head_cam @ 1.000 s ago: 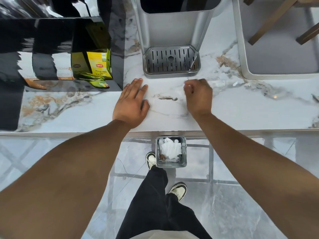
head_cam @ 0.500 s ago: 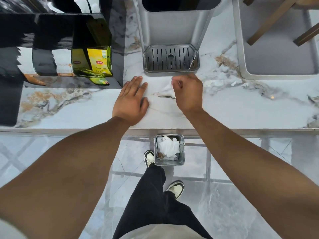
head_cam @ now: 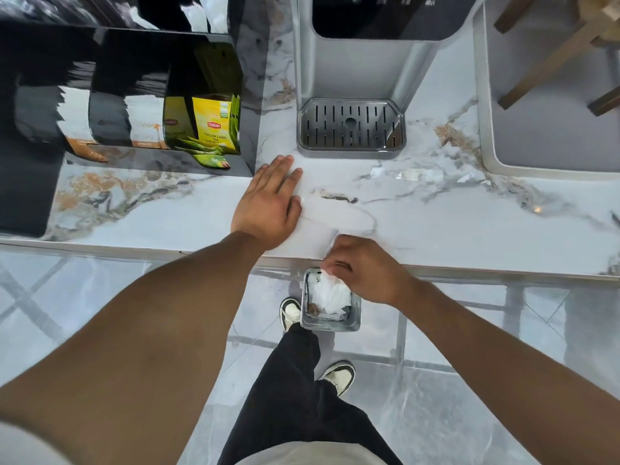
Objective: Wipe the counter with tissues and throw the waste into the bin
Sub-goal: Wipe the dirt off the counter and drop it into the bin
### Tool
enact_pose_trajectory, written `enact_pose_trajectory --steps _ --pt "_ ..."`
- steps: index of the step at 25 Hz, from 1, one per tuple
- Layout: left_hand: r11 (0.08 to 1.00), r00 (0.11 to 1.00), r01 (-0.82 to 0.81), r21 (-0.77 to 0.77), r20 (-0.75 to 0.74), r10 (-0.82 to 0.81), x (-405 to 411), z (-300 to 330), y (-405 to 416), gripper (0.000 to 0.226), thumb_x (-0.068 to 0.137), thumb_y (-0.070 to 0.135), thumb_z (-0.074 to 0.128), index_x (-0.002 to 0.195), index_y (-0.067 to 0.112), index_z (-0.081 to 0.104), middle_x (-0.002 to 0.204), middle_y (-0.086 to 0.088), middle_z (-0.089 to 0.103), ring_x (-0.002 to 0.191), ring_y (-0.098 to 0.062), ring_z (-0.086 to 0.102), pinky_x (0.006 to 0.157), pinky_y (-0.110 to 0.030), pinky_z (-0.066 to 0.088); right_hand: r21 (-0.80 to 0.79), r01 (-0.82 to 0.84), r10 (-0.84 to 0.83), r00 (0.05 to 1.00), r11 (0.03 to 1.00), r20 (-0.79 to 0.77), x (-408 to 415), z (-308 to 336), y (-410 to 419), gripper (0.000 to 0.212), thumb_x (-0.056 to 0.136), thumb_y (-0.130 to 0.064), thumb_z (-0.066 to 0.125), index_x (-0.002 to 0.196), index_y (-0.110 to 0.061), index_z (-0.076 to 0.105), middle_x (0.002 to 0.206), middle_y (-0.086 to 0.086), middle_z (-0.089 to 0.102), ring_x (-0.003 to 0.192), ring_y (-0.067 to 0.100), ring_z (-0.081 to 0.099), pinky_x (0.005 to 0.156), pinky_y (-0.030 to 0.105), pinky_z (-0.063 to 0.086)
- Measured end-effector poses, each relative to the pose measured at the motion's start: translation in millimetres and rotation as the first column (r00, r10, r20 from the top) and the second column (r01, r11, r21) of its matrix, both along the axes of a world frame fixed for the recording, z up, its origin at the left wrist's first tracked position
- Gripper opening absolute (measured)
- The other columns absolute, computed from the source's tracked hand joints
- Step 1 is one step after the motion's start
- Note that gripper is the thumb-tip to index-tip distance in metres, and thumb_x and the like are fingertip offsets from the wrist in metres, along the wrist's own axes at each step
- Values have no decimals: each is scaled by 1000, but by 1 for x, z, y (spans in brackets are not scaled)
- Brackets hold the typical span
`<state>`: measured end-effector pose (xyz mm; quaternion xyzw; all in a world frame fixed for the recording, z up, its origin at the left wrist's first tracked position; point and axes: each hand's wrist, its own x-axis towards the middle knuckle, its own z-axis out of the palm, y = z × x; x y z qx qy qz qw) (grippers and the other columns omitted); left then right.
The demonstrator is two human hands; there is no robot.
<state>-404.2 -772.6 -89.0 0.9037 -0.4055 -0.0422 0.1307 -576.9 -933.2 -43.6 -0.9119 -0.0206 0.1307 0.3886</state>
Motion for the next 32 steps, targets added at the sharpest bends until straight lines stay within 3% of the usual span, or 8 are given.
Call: enact_pose_trajectory --steps 2,4,8,13,16,20,25,32 --pt "1000 1000 -6 5 -1 6 0 -1 -1 55 98 32 36 148 8 43 162 -12 30 152 -26 22 125 -42 16 -11 32 -31 999 999 26 8 3 -13 15 90 -6 64 91 -14 77 87 0 65 78 8 57 80 31 50" --pt "1000 1000 -4 12 5 4 0 -1 -1 56 98 33 36 148 9 43 162 -12 31 152 -25 22 125 -42 16 -51 288 -276 946 956 172 43 1 -28 17 89 -4 62 87 -13 76 85 6 69 79 18 62 78 30 49" --pt "1000 1000 -5 10 17 5 1 -6 -1 56 98 35 35 148 10 43 162 -11 31 152 -24 22 125 -41 17 -127 673 -644 737 729 207 95 -13 -46 17 92 -8 56 94 -8 72 100 13 67 94 29 63 86 35 50" --pt "1000 1000 -6 22 18 5 2 -7 0 56 99 35 35 149 10 42 162 -11 29 153 -24 21 125 -42 17 -85 451 -419 872 889 252 39 -21 3 16 93 -5 58 103 -6 71 98 14 60 92 28 60 88 29 42" --pt "1000 1000 -6 21 18 5 2 -5 0 57 98 35 35 149 10 42 162 -11 30 153 -25 21 126 -42 16 49 254 -257 963 966 78 -13 -10 17 14 91 -7 64 98 -14 75 92 3 63 80 10 60 78 22 46" --pt "1000 1000 -14 22 3 14 1 -4 0 57 98 35 34 149 11 41 163 -10 29 153 -24 20 126 -41 16 71 545 -547 812 835 202 12 0 -26 16 88 -4 65 88 -16 76 86 1 68 70 1 57 72 20 45" --pt "999 1000 -14 30 -5 14 2 -5 0 57 99 36 33 150 12 39 164 -9 26 153 -23 18 126 -42 16 -214 801 -766 598 559 236 30 -12 -83 20 94 -9 50 99 -8 69 104 18 58 87 33 60 79 30 41" --pt "999 1000 -16 33 -12 17 1 -3 0 56 99 34 36 150 11 39 164 -10 26 153 -24 18 126 -40 13 -9 616 -603 774 788 194 -50 -20 19 14 89 -2 63 95 -10 72 92 7 61 74 15 59 75 30 50"
